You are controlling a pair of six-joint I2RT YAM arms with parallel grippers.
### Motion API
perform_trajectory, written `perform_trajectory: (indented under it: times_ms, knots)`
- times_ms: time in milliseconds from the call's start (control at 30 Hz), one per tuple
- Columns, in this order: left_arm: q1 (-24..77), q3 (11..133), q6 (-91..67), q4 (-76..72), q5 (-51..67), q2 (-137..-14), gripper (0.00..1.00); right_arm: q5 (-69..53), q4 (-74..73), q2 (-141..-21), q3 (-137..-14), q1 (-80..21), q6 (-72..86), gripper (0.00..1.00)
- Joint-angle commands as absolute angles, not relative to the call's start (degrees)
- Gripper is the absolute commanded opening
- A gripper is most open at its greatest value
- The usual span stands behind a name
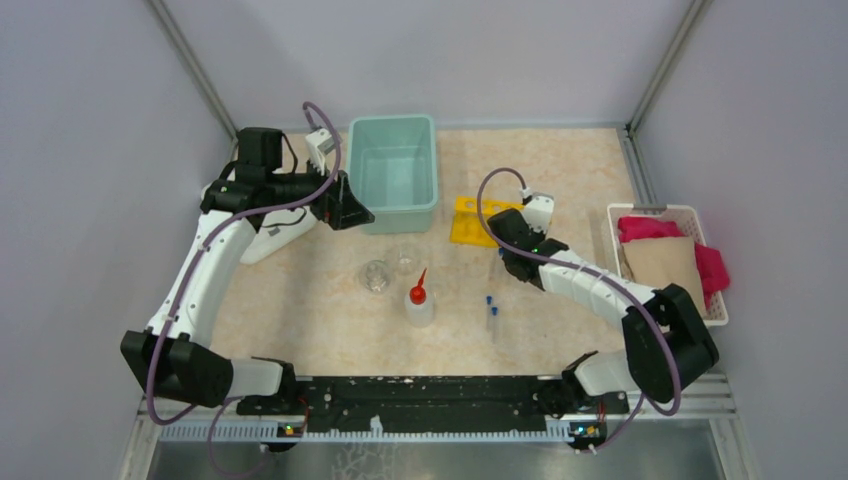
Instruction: Organize the chemistry lab equipment
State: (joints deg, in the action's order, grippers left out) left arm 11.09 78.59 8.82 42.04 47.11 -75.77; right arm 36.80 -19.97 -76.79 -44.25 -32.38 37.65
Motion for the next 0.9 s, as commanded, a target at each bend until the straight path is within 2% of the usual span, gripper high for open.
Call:
perform_trajectory:
  times_ms: [0, 200, 233, 300, 367, 567, 700, 867]
  knots:
    - [10.72, 79.11, 9.39, 41.61, 47.9, -75.54, 0.99, 38.11, -17.06, -77.57, -44.12, -31.98, 37.66, 0.0]
    - [10.63, 79.44, 9.5, 41.65, 47.9, -75.77, 0.99, 36.61, -16.18, -77.01, -43.39, -31.93, 37.55, 0.0]
    - [10.56, 79.47, 9.45, 41.54, 47.94, -75.87, 0.99, 36.25, -15.89, -76.52, -43.2, -31.93, 37.45, 0.05]
    - [10.55, 79.53, 9.41, 41.57, 47.99, -75.9, 0.99, 35.56, -15.8, -75.25, -42.98, -31.97, 37.46, 0.22]
    - [10.55, 79.56, 9.32, 41.57, 48.02, -75.96, 0.99, 34.83, -16.01, -73.5, -43.34, -31.98, 37.44, 0.33]
    - [10.46, 79.99, 9.32, 41.71, 48.15, -75.86, 0.99, 32.44, -21.64, -67.95, -48.35, -31.96, 37.24, 0.52]
    - [10.46, 80.11, 9.17, 41.8, 48.35, -75.76, 0.99, 31.18, -27.74, -66.11, -53.62, -31.98, 37.4, 0.53]
    - [10.37, 80.29, 9.35, 42.07, 48.3, -75.26, 0.99, 24.36, -33.73, -64.33, -55.58, -33.55, 37.57, 0.44]
